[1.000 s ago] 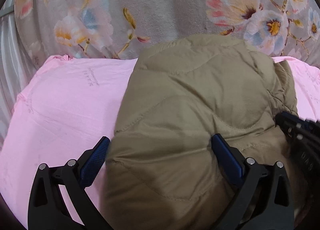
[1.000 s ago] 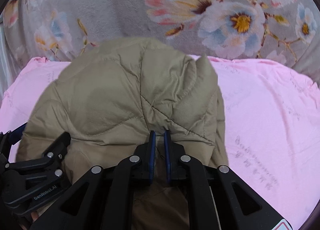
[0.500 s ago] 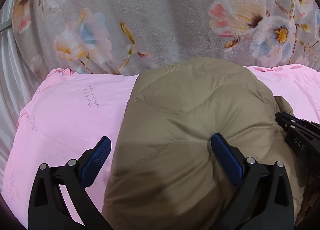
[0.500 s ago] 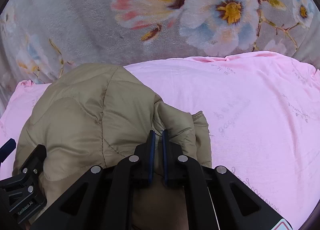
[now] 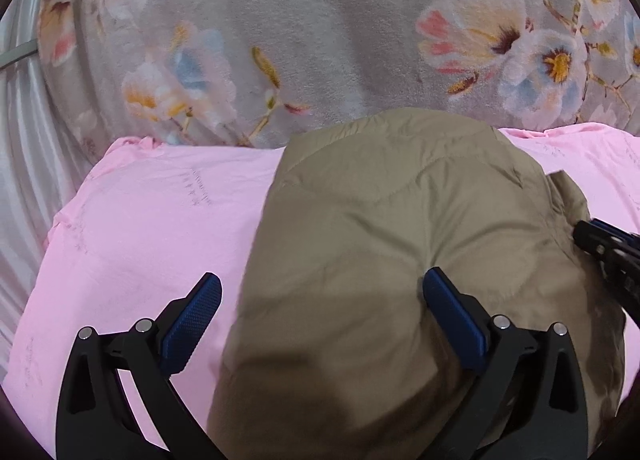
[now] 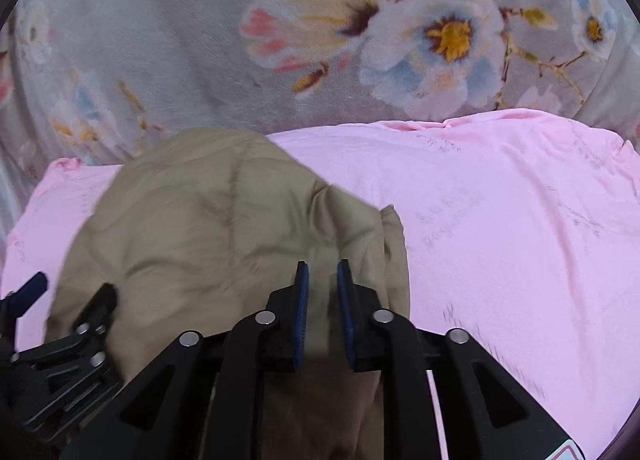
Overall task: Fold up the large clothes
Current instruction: 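Open both tools and pull them back from the folded jacket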
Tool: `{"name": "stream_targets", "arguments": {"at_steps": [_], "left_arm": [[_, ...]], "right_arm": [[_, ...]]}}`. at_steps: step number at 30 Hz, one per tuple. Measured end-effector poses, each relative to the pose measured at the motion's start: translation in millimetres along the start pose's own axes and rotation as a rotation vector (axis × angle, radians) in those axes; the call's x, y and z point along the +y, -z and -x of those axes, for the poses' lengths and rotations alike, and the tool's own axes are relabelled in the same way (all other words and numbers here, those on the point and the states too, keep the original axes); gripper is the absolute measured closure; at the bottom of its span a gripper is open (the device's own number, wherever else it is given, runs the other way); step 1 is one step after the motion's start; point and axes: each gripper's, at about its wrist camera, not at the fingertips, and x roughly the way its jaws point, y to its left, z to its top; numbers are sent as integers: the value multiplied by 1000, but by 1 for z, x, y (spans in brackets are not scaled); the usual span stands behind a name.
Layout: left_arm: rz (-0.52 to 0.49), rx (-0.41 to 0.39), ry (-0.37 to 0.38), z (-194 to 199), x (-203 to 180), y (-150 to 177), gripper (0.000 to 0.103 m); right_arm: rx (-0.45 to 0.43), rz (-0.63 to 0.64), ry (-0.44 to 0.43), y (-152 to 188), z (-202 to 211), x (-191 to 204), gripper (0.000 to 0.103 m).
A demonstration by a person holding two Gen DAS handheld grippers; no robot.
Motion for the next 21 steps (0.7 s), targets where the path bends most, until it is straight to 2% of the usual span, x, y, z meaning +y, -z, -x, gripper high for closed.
{"name": "stream_targets", "arguments": {"at_steps": [4, 7, 9, 16, 21], "left_arm": [[39, 51, 36, 31, 16, 18, 5], [14, 71, 26, 52, 21, 39, 5], [-2, 87, 29, 64, 23, 55, 5], [25, 168, 46, 88, 32, 111, 5], [36, 172, 68, 113, 34, 138, 5]], "right_arm": [[48, 86, 10, 39, 42, 9, 86], [106, 110, 33, 73, 53, 5, 85], [113, 110, 48, 92, 63, 1, 85], [143, 129, 80, 131, 101, 3, 83], [139, 129, 77, 163, 131, 8, 66]]}}
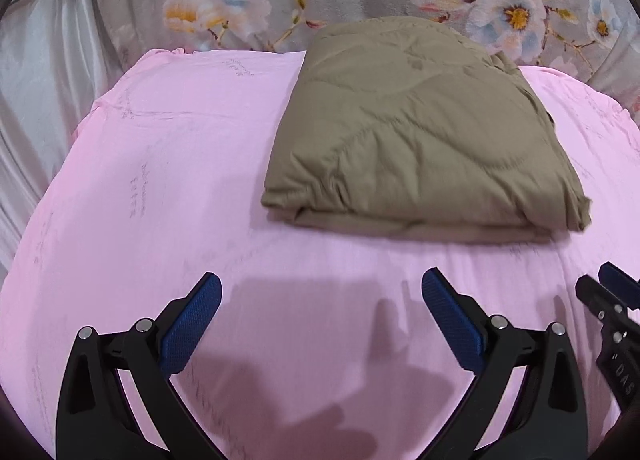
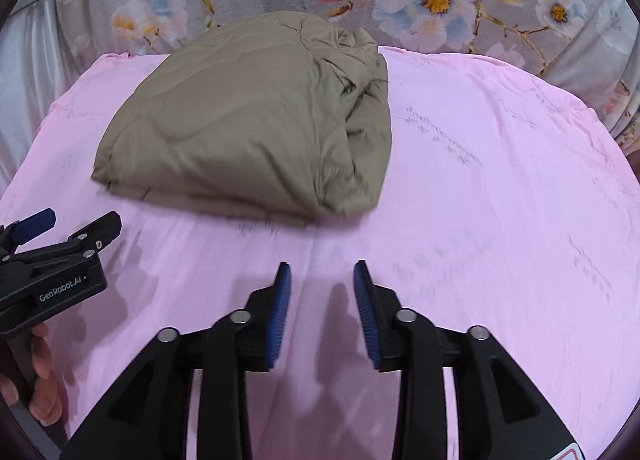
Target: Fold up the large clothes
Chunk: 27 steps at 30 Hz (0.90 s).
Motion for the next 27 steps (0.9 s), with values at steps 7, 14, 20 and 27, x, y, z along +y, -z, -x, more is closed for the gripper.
{"name": "stream_targets", "arguments": {"at_steps": [7, 14, 20, 27], "left_arm": [[-20, -35, -6, 34, -11, 37, 5], [-35, -79, -32, 58, -18, 58, 5], [19, -83, -32, 66, -11, 66, 5], [1, -108, -56, 70, -17, 69, 5]], "right_arm": [[-70, 7, 36, 42, 37, 12, 39], [-111, -29, 47, 57, 56, 9, 27], [-147, -59, 48, 64, 65, 7, 22], [-144, -53, 33, 64, 64, 9, 17]]}}
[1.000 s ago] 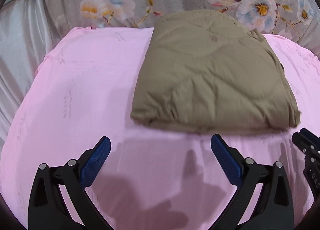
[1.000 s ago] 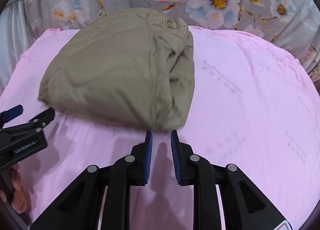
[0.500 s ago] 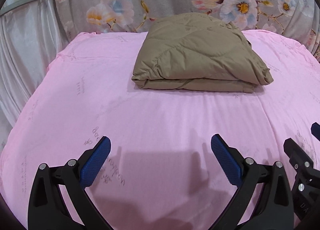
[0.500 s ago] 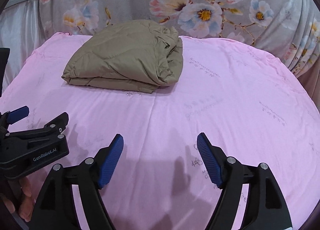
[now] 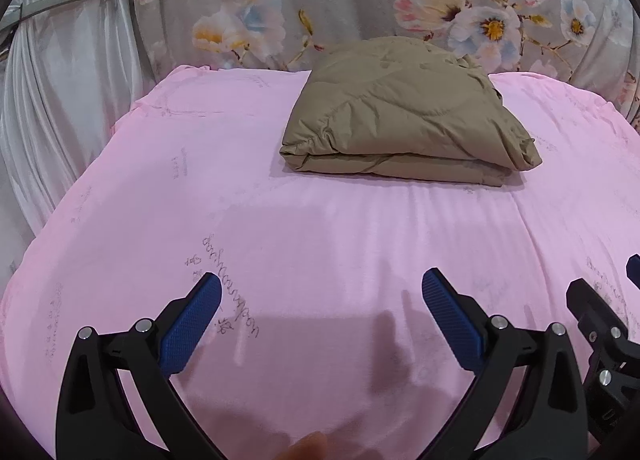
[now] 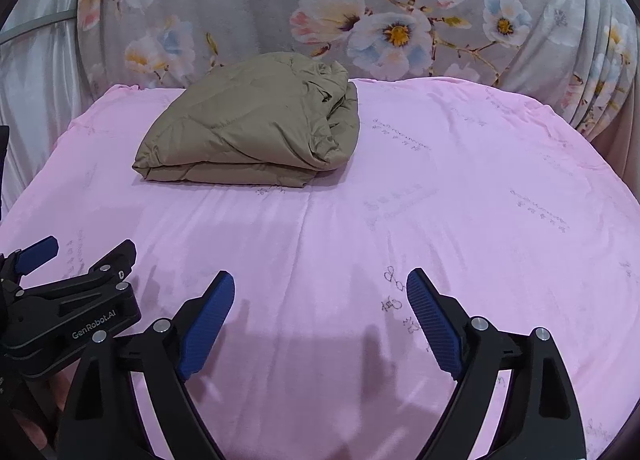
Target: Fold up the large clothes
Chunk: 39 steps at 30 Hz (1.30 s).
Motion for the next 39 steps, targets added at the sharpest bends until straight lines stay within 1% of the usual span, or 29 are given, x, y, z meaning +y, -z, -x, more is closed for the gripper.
{"name": "stream_targets", "arguments": {"at_steps": [3, 7, 10, 18, 39], "left_arm": [[-22, -16, -3, 3, -5, 1, 5], [-24, -17, -1, 3, -5, 0, 5], [-28, -20, -9, 4, -5, 1, 5], [-27, -26, -6, 3, -3, 1, 5], [-28, -28, -6, 4, -3, 1, 5]], "right_arm": [[6, 12, 4, 0, -2, 3, 17], [0, 30, 2, 2, -1, 6, 17], [6, 46, 49, 2, -2, 10, 17], [-2, 38, 35, 2, 0, 9, 17], [-8, 40, 34, 1, 1, 9, 17]]}}
